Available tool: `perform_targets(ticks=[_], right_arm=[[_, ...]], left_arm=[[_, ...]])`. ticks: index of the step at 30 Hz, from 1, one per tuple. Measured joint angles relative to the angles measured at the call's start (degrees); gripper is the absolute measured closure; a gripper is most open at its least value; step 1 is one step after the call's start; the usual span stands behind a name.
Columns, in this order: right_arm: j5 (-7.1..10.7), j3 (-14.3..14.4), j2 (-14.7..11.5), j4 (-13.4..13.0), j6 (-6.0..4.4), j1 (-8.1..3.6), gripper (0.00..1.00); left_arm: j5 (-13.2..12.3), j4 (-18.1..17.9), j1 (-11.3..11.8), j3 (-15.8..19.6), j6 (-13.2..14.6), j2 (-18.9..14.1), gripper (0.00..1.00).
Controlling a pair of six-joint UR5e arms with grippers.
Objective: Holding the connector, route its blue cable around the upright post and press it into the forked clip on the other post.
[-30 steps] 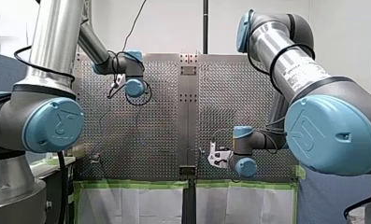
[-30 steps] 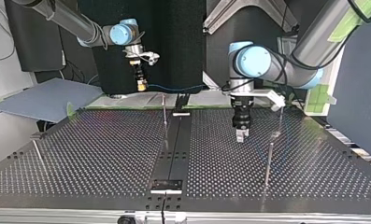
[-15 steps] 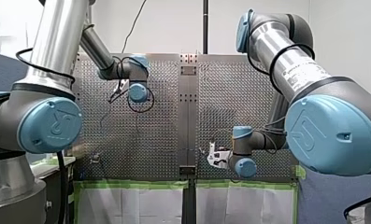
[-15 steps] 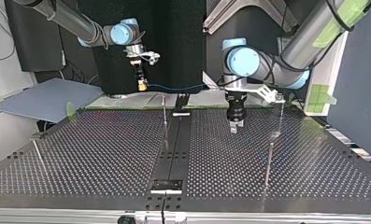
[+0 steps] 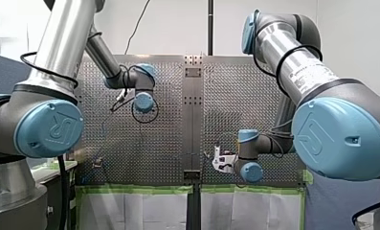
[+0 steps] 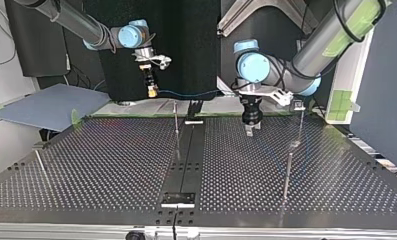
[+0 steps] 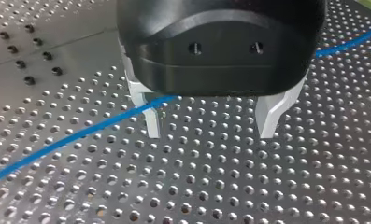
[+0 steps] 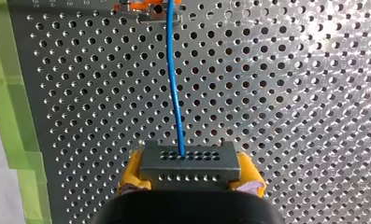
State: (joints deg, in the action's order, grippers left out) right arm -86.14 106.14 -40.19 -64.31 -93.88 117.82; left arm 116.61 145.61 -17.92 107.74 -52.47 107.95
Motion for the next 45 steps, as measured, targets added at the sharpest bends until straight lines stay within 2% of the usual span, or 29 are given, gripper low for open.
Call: perform_targets(ticks=[11, 21, 29, 36, 45], right_arm=[[0.0, 0.0, 0.04, -0.13, 0.0, 0.0, 1.0], [0.0, 0.0, 0.05, -0.19, 0.0, 0.08, 1.0], [0.0, 0.0, 0.05, -0.18, 0.0, 0.09, 1.0], [0.0, 0.01, 0.06, -0.11, 0.0, 0.13, 1.0], [0.0, 0.0, 0.06, -0.05, 0.0, 0.24, 1.0]], left_arm=[[3.89, 0.47, -0.53, 0.0, 1.77, 2.58, 0.0], [5.15, 1.09, -1.52, 0.54, 2.39, 2.9, 0.0], [8.19, 2.21, -2.5, 1.23, 4.01, 5.83, 0.0], [9.18, 1.44, -2.61, 2.5, 3.87, 7.33, 0.0], [7.97, -0.26, -2.73, 4.03, 3.6, 7.46, 0.0]])
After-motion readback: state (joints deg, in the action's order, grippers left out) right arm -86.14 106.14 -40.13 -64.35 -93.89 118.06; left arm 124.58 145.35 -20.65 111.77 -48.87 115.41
